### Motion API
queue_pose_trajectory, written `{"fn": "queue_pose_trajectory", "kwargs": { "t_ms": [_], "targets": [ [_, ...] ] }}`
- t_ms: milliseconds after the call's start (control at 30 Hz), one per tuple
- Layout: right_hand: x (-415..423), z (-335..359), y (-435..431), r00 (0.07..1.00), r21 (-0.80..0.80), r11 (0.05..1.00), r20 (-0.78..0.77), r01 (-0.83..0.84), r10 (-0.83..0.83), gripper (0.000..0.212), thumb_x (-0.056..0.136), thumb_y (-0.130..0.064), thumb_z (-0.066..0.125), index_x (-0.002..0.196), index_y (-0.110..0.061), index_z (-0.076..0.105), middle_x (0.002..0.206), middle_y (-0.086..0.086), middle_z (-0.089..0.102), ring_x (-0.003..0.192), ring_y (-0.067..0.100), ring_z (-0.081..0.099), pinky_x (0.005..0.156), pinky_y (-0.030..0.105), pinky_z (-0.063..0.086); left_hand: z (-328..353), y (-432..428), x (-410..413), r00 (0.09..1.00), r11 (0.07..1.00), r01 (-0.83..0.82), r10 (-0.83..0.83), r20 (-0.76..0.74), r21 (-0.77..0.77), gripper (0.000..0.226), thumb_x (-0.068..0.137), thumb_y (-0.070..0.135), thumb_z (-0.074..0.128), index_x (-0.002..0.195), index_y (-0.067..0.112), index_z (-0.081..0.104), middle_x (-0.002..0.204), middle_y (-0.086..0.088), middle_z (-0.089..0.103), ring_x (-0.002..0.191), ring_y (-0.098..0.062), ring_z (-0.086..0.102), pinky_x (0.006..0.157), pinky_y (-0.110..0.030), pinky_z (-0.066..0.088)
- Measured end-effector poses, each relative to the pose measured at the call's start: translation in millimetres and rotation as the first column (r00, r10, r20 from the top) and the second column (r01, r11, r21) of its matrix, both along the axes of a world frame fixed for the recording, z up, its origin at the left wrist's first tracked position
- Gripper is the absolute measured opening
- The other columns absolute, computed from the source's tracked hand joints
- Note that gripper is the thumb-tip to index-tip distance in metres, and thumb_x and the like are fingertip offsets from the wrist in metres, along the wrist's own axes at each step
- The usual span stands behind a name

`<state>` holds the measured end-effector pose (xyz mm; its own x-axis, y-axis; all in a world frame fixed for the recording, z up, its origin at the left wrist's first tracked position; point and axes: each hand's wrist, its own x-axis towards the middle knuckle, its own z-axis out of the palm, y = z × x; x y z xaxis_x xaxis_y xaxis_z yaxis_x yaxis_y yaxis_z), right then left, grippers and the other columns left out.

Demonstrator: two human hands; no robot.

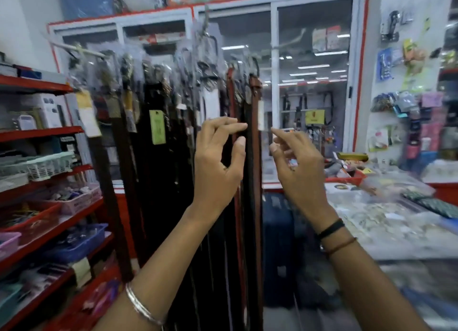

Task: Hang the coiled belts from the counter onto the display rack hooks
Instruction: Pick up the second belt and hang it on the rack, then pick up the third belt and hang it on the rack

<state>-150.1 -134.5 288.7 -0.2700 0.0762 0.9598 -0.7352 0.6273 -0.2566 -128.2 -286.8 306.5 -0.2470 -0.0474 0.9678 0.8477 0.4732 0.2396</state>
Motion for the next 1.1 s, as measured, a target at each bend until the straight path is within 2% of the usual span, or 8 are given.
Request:
{"fn": "queue_pose_trajectory", "kwargs": {
  "t_ms": [300, 500, 567, 667, 800, 900, 1033, 1100],
  "targets": [
    [52, -103, 127, 0.933, 0.005, 0.971, 0.274, 0.241, -0.233, 0.02, 0.091, -0.01, 0.058, 0.11, -0.008, 0.064, 0.097, 0.01, 0.064, 0.078, 0.011, 0.056, 0.073, 0.018, 0.046, -112, 129, 12, 0.884, 0.936, 0.351, -0.337, 0.324, 0.017, 0.015, 0.092, 0.01, 0.056, 0.104, 0.012, 0.065, 0.107, -0.001, 0.058, 0.102, -0.01, 0.056, 0.087, -0.027, 0.048],
    [79, -170, 240, 0.757, 0.043, 0.881, 0.493, 0.471, -0.429, 0.016, 0.092, -0.011, 0.057, 0.103, -0.005, 0.066, 0.098, 0.014, 0.065, 0.077, 0.014, 0.055, 0.072, 0.019, 0.044, -175, 231, 19, 0.688, 0.831, 0.554, -0.491, 0.534, 0.052, 0.014, 0.092, 0.017, 0.055, 0.102, 0.015, 0.063, 0.106, 0.002, 0.058, 0.102, -0.004, 0.056, 0.085, -0.02, 0.049],
    [84, -188, 280, 0.668, 0.078, 0.837, 0.565, 0.542, -0.485, 0.016, 0.091, -0.011, 0.057, 0.102, -0.003, 0.066, 0.099, 0.016, 0.066, 0.082, 0.021, 0.059, 0.076, 0.022, 0.044, -195, 266, 20, 0.603, 0.79, 0.609, -0.514, 0.61, 0.064, 0.012, 0.09, 0.015, 0.056, 0.1, 0.016, 0.064, 0.103, 0.002, 0.057, 0.101, -0.005, 0.056, 0.088, -0.021, 0.049],
    [91, -211, 339, 0.513, 0.099, 0.749, 0.669, 0.655, -0.538, 0.017, 0.089, -0.009, 0.057, 0.1, 0.0, 0.066, 0.1, 0.02, 0.065, 0.091, 0.033, 0.061, 0.083, 0.041, 0.05, -219, 319, 20, 0.475, 0.763, 0.644, -0.459, 0.751, 0.059, 0.009, 0.089, 0.018, 0.062, 0.098, 0.018, 0.065, 0.098, 0.007, 0.054, 0.104, -0.02, 0.057, 0.091, -0.032, 0.046],
    [96, -239, 410, 0.196, 0.269, 0.593, 0.773, 0.759, -0.603, 0.03, 0.088, -0.008, 0.055, 0.118, -0.002, 0.059, 0.123, 0.021, 0.058, 0.11, 0.04, 0.054, 0.095, 0.05, 0.044, -251, 386, 14, 0.322, 0.755, 0.656, -0.274, 0.906, -0.005, 0.025, 0.088, 0.025, 0.066, 0.106, 0.007, 0.064, 0.113, -0.012, 0.061, 0.112, -0.029, 0.055, 0.098, -0.036, 0.041],
    [101, -256, 449, -0.028, 0.409, 0.532, 0.811, 0.741, -0.585, 0.045, 0.086, -0.008, 0.058, 0.13, -0.005, 0.05, 0.141, 0.018, 0.044, 0.128, 0.037, 0.042, 0.105, 0.053, 0.034, -278, 424, 14, 0.195, 0.713, 0.698, -0.093, 0.976, -0.071, 0.049, 0.086, 0.043, 0.065, 0.118, 0.008, 0.055, 0.128, -0.016, 0.05, 0.122, -0.032, 0.047, 0.102, -0.041, 0.041],
    [105, -267, 481, -0.31, 0.564, 0.446, 0.794, 0.695, -0.523, 0.065, 0.083, -0.014, 0.063, 0.138, -0.003, 0.031, 0.148, 0.023, 0.03, 0.138, 0.039, 0.026, 0.111, 0.056, 0.026, -298, 450, 15, 0.203, 0.674, 0.702, 0.124, 0.971, -0.233, 0.076, 0.074, 0.072, 0.057, 0.121, 0.014, 0.049, 0.137, -0.013, 0.043, 0.13, -0.034, 0.036, 0.103, -0.048, 0.039],
    [105, -269, 490, -0.377, 0.549, 0.443, 0.825, 0.709, -0.421, 0.062, 0.084, -0.013, 0.06, 0.138, 0.0, 0.031, 0.145, 0.025, 0.034, 0.132, 0.041, 0.035, 0.108, 0.054, 0.029, -302, 454, 14, 0.204, 0.685, 0.696, 0.098, 0.974, -0.215, 0.048, 0.074, 0.067, 0.061, 0.094, 0.023, 0.055, 0.128, -0.014, 0.048, 0.126, -0.036, 0.04, 0.1, -0.049, 0.041]
  ]
}}
